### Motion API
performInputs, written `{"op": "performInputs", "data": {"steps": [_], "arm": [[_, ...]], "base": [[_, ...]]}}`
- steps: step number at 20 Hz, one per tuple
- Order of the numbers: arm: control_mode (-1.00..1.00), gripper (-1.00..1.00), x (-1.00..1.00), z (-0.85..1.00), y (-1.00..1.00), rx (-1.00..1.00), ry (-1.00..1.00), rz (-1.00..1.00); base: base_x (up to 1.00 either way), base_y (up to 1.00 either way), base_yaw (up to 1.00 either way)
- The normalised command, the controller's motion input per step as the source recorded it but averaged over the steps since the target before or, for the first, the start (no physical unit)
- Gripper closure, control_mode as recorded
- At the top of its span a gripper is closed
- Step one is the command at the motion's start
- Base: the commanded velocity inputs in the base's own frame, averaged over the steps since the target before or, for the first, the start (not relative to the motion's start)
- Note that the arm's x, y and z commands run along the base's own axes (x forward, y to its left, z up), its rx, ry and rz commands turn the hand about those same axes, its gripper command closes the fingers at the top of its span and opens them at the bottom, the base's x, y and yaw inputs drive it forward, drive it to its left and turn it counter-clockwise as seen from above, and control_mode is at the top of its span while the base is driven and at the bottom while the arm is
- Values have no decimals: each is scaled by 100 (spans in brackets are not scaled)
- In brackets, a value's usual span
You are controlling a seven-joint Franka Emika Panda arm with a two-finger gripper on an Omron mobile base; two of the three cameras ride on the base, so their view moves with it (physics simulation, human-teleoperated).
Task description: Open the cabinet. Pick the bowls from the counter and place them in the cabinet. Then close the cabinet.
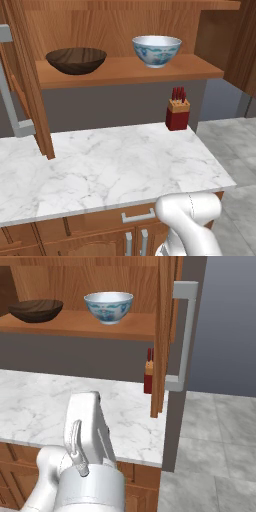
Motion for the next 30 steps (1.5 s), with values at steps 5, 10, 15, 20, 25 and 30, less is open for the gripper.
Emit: {"op": "performInputs", "data": {"steps": [5,10,15,20,25,30], "arm": [[-100,-100,-6,8,-54,9,0,0],[-100,-100,0,16,-47,4,2,1],[-100,-100,0,6,-47,6,1,10],[-100,-100,0,0,-28,2,7,12],[-100,-100,1,0,-9,0,1,12],[-100,-100,28,-8,-7,3,-1,21]], "base": [[0,0,0],[0,0,0],[0,0,0],[0,0,0],[0,0,0],[0,0,0]]}}
